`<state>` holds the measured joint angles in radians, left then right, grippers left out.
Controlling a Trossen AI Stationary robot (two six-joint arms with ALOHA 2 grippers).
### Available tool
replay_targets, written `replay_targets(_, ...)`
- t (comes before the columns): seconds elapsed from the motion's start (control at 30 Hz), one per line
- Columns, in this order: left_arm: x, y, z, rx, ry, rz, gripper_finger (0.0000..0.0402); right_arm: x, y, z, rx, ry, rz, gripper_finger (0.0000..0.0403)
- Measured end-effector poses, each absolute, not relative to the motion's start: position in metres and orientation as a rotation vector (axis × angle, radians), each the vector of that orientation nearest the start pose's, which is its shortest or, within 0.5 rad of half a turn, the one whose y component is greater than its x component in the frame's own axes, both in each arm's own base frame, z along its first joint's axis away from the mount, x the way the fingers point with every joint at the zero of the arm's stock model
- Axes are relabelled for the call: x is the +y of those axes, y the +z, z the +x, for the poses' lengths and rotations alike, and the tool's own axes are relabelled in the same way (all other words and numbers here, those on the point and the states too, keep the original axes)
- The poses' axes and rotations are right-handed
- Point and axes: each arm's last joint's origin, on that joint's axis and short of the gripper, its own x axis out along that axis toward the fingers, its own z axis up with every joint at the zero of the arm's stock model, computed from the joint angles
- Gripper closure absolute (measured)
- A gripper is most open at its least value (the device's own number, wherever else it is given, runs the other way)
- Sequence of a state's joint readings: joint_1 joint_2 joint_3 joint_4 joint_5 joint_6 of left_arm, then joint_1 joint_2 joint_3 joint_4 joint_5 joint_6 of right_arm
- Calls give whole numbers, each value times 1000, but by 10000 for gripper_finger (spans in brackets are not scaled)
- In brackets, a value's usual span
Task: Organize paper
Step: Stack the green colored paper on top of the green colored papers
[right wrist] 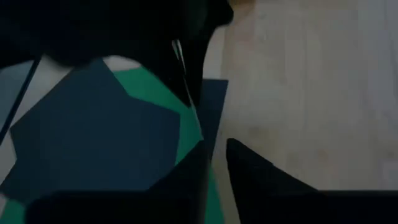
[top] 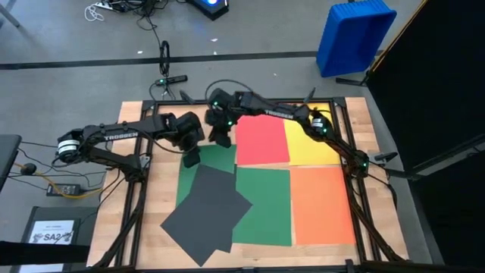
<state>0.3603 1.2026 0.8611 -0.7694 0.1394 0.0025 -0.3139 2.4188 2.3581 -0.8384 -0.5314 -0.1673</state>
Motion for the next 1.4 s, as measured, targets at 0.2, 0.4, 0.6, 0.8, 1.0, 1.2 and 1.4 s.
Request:
replay_targets(0.2, 73, 238, 205, 1100, 201, -272, 401, -158, 287, 476, 804, 272, 234, 297)
replay_targets(0.4, 73, 237, 203, 1120, 209, -272, 401, -165, 303, 454, 826, 361, 291, 265)
replay_targets(0.6, 73, 237, 203, 1121, 204, -265, 401, -157, 279, 454, 831, 524, 383, 286)
replay_targets(0.8, 73, 237, 203, 1121, 204, -265, 401, -144, 226, 444, 966, 546, 459, 315)
replay_targets(1.0, 74, 238, 205, 1088, 213, -270, 401, -147, 235, 379, 884, 439, 450, 339)
replay_targets(1.2, 74, 240, 208, 1056, 211, -272, 401, -133, 219, 307, 491, 71, 469, 347)
replay_targets(1.4, 74, 240, 209, 1051, 201, -278, 401, -103, 167, 316, 305, 40, 604, 318)
